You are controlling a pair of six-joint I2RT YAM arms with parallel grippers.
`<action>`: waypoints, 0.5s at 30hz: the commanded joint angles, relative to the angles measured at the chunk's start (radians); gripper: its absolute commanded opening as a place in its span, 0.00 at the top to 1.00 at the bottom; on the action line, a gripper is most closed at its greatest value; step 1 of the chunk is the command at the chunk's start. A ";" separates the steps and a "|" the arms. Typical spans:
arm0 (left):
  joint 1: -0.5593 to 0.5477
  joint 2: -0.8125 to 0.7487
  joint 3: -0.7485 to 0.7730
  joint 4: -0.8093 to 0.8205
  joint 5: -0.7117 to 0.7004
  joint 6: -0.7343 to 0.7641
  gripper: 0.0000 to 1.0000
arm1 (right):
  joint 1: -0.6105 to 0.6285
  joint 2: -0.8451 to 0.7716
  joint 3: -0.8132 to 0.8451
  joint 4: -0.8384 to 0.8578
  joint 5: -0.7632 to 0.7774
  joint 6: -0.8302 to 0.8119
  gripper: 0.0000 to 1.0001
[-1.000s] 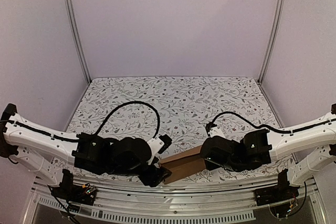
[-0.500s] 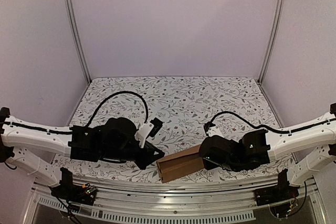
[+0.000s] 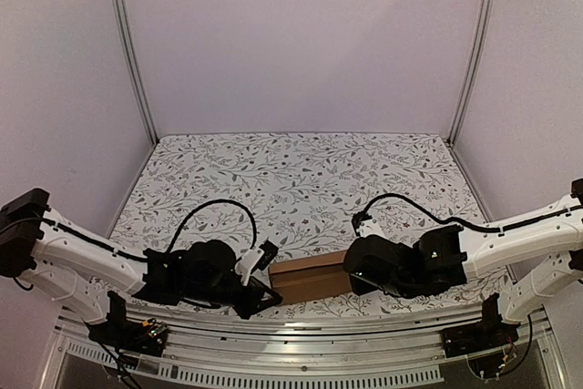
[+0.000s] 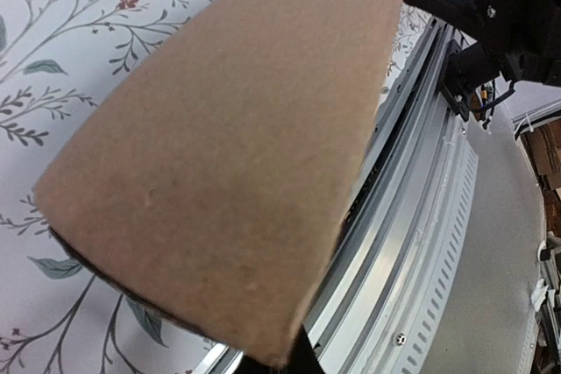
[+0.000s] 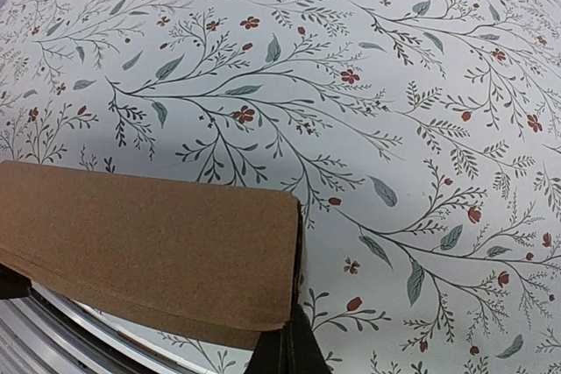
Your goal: Fold the paper box
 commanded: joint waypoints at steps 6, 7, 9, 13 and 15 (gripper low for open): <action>0.017 0.038 -0.031 0.155 0.019 -0.041 1.00 | -0.005 0.020 -0.016 -0.012 -0.056 -0.022 1.00; 0.017 0.029 -0.027 0.145 0.020 -0.036 1.00 | -0.004 0.016 -0.017 -0.014 -0.054 -0.025 1.00; 0.017 0.006 -0.015 0.114 0.029 -0.026 1.00 | -0.004 0.012 -0.019 -0.014 -0.046 -0.030 1.00; 0.017 -0.061 0.026 0.028 0.076 -0.010 0.98 | -0.005 0.013 -0.019 -0.009 -0.034 -0.038 1.00; 0.017 -0.099 0.045 0.004 0.112 -0.005 0.96 | -0.005 0.018 -0.019 -0.001 -0.029 -0.049 1.00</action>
